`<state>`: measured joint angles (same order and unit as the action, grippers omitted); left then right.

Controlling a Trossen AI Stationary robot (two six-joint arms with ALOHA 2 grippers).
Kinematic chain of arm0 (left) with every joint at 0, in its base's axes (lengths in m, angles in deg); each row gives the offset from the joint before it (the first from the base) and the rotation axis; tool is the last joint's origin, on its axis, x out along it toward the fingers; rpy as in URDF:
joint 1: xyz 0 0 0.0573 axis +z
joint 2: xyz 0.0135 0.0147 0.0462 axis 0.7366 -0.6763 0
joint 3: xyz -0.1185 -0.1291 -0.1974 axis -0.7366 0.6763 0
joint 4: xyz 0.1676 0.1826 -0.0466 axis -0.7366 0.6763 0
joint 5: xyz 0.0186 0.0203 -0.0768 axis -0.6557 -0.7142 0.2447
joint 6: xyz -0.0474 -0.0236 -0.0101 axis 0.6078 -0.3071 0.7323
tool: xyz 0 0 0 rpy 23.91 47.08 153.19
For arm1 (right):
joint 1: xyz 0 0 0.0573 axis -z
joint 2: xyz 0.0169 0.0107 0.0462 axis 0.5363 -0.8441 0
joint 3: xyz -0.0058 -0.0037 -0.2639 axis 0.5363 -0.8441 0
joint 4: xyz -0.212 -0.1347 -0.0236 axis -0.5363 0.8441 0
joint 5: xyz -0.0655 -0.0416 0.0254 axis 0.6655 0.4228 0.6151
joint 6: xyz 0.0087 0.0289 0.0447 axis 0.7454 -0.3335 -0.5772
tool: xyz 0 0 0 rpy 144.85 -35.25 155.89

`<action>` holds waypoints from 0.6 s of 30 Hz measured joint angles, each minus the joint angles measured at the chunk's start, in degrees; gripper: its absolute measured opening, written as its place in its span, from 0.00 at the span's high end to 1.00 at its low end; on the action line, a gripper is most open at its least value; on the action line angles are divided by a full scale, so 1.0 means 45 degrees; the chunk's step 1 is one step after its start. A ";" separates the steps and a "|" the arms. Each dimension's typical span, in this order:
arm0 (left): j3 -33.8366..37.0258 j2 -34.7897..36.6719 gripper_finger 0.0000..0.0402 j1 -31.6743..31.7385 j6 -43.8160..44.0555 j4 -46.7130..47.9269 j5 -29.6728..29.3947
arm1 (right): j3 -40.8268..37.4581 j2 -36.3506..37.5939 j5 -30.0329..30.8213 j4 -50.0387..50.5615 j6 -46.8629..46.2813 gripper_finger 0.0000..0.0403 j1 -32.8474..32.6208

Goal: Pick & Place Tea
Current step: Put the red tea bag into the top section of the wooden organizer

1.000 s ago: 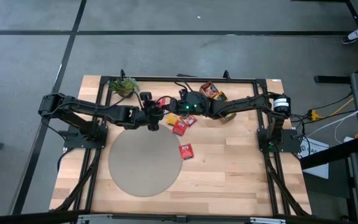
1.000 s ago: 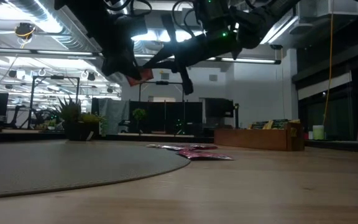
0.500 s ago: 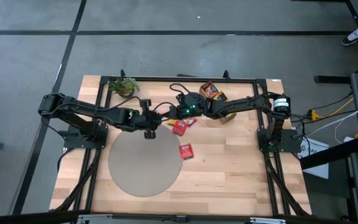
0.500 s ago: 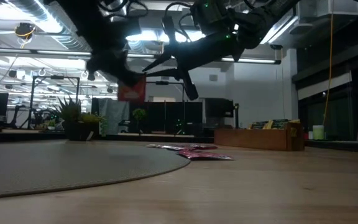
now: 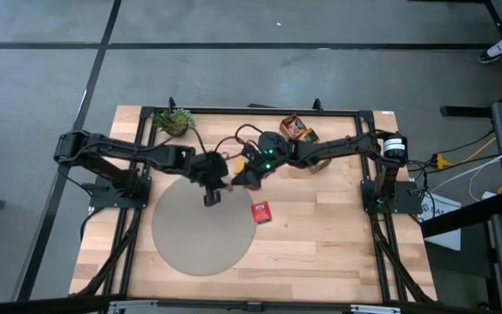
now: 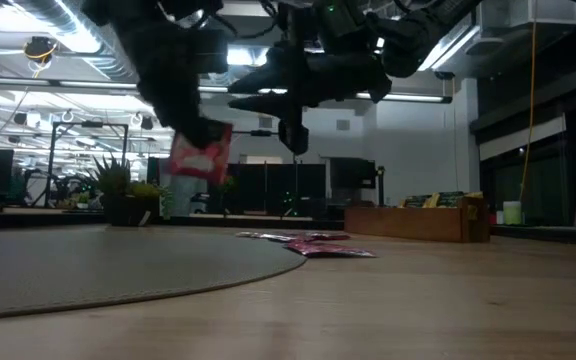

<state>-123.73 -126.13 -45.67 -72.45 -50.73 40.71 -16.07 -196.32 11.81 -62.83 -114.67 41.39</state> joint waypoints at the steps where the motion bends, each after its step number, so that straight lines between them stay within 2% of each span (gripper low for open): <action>1: 0.0000 0.0000 0.99 0.0234 0.0252 -0.0216 0.0579 | 0.0000 0.0000 -0.0178 0.0240 0.0461 0.80 -0.0060; 6: 0.0000 0.0000 0.99 0.1372 0.0584 -0.0419 0.3343 | -0.0015 0.0000 -0.0322 0.1813 0.2431 0.80 -0.0517; 11: 0.0000 0.0000 0.99 0.2227 0.0270 -0.0511 0.6212 | -0.0019 0.0000 0.1133 0.2245 0.3341 0.80 -0.1019; 14: 0.0000 0.0000 0.99 0.2468 0.0171 -0.0574 0.7028 | -0.0019 0.0000 0.1670 0.2115 0.3356 0.80 -0.1175; 18: 0.0000 -0.0005 0.99 0.2572 0.0150 -0.1011 0.7157 | -0.0019 0.0000 0.1776 0.1895 0.3265 0.80 -0.1230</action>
<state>-123.73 -126.16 -34.10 -71.78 -55.28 72.92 -16.16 -196.32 19.80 -54.30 -99.97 35.85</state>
